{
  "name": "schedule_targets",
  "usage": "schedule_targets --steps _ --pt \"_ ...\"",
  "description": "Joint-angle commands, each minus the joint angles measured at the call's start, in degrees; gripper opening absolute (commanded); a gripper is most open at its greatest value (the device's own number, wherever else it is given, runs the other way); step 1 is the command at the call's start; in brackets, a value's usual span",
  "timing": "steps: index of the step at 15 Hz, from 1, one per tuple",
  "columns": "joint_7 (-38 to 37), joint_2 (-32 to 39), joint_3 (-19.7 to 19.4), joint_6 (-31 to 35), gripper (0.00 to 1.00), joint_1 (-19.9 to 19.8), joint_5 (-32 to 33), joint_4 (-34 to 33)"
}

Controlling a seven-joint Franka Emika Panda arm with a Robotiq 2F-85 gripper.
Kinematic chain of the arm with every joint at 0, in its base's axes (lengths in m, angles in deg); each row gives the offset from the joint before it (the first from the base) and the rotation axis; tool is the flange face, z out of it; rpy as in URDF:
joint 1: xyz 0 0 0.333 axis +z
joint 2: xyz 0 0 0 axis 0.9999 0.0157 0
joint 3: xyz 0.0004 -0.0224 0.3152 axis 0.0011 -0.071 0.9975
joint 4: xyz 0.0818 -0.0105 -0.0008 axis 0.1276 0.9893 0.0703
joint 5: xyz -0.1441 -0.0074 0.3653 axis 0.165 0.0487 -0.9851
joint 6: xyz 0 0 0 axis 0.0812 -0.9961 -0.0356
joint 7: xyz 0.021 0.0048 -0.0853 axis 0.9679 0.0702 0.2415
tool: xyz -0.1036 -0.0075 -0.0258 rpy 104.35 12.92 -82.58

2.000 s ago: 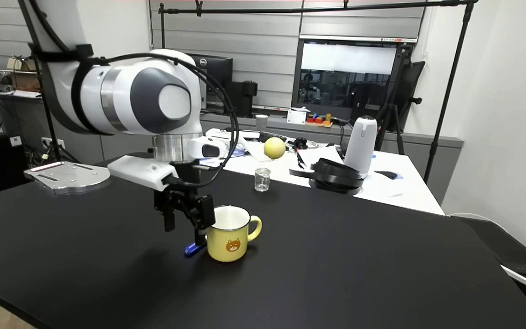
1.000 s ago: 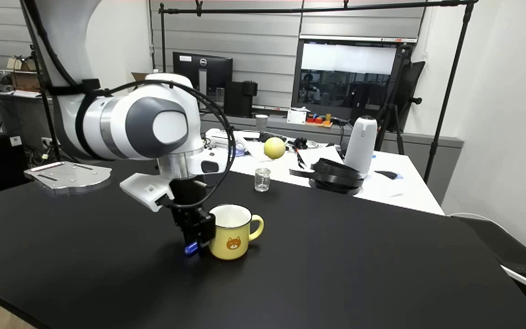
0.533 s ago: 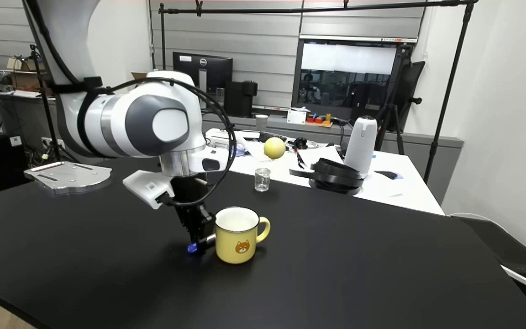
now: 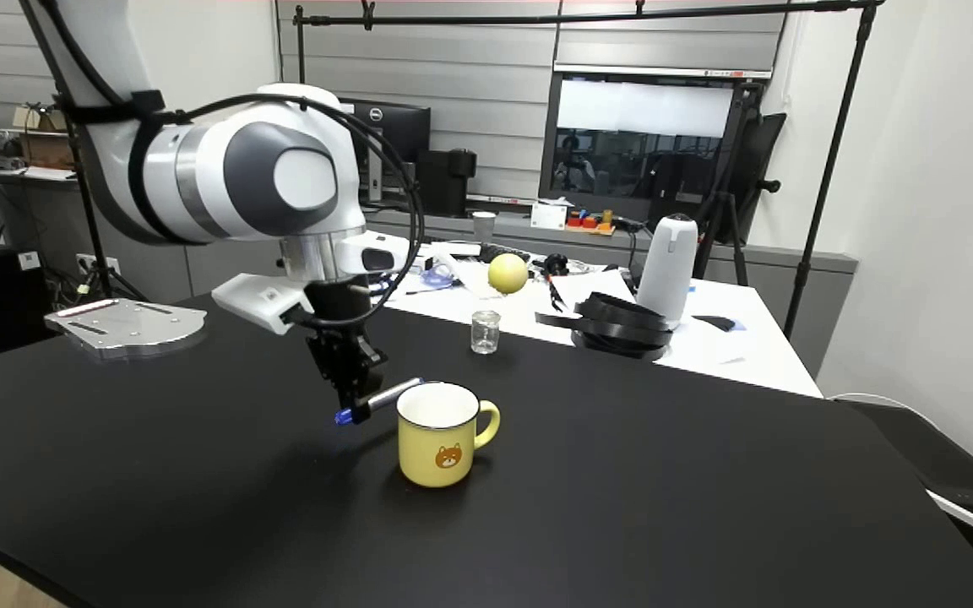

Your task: Put the blue marker inside the yellow mug

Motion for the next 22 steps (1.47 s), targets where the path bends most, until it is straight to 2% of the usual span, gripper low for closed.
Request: schedule_targets --steps 1,4,8,11,16,22 --pt "-2.3 -7.5 -1.6 -7.5 0.06 1.3 6.2 0.8" --pt "-1.9 -12.8 1.9 -16.8 0.06 -2.6 10.8 -0.2" --pt "-0.4 -17.7 8.2 -29.5 0.06 -9.8 10.3 -2.5" --pt "0.3 -18.9 10.9 -38.8 0.06 -14.7 10.1 -5.8" --pt "5.8 -14.2 12.3 -49.3 0.06 -21.1 7.8 -12.6" --pt "15.3 -4.4 13.4 -56.1 0.06 -24.6 5.8 -19.6"
